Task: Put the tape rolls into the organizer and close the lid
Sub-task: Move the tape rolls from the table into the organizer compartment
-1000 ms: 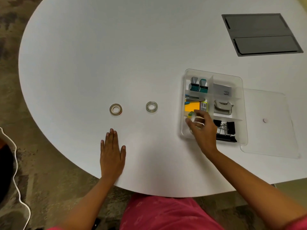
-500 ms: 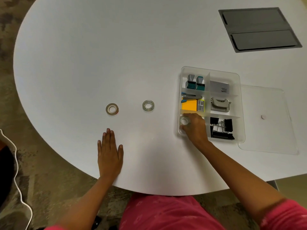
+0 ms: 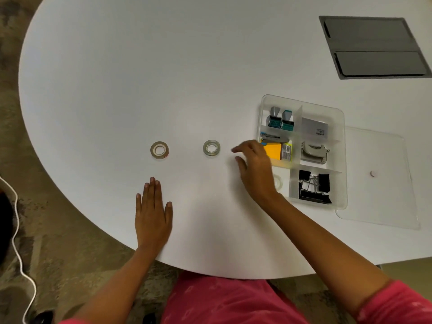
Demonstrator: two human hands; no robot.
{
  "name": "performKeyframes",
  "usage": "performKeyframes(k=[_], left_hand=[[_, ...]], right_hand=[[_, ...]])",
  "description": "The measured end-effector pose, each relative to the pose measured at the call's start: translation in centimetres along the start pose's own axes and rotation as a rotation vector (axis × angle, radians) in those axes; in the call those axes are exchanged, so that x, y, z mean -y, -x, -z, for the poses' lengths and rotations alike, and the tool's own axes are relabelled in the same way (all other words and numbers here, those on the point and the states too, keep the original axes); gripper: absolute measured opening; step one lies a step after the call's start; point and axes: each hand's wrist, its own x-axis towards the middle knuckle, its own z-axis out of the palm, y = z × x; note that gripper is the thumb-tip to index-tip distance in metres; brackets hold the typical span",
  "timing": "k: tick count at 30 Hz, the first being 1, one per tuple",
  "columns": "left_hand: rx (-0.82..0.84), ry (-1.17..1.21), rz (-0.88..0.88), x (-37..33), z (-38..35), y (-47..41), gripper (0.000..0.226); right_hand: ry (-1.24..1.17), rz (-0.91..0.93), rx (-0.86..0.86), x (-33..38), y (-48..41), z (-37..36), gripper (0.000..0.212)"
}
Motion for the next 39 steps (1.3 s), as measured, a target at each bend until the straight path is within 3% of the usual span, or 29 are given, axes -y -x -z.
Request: performKeyframes(k=[4, 8, 10, 13, 21, 27, 33, 39], left_hand=[[-0.013, 0.001, 0.011, 0.0, -0.2, 0.1, 0.064], [-0.013, -0.008, 0.019, 0.1, -0.1, 0.1, 0.064], [-0.009, -0.009, 0.02, 0.0, -0.1, 0.1, 0.064], [-0.007, -0.014, 0.024, 0.0, -0.1, 0.1, 0.064], [-0.012, -0.002, 0.018, -0.1, 0.0, 0.1, 0.064], [-0.016, -0.003, 0.011, -0.2, 0.0, 0.0, 0.065], [-0.017, -0.014, 0.009, -0.2, 0.1, 0.0, 0.065], [-0.014, -0.013, 0.008, 0.0, -0.1, 0.1, 0.066]], right_hand=[[0.034, 0.039, 0.32, 1.4, -3.0, -3.9, 0.051], [0.196, 0.011, 0.436, 1.8, -4.8, -7.0, 0.057], [0.331, 0.046, 0.417, 1.9, -5.4, -7.8, 0.049], [0.349, 0.045, 0.409, 1.8, -5.6, -8.0, 0.039], [0.008, -0.069, 0.272, 1.5, -3.1, -4.4, 0.043], [-0.121, -0.216, 0.051, -0.7, 0.8, 1.2, 0.044], [0.07, -0.465, -0.007, -5.2, 4.1, 4.2, 0.043], [0.393, -0.435, 0.09, -7.2, 4.5, 4.2, 0.042]])
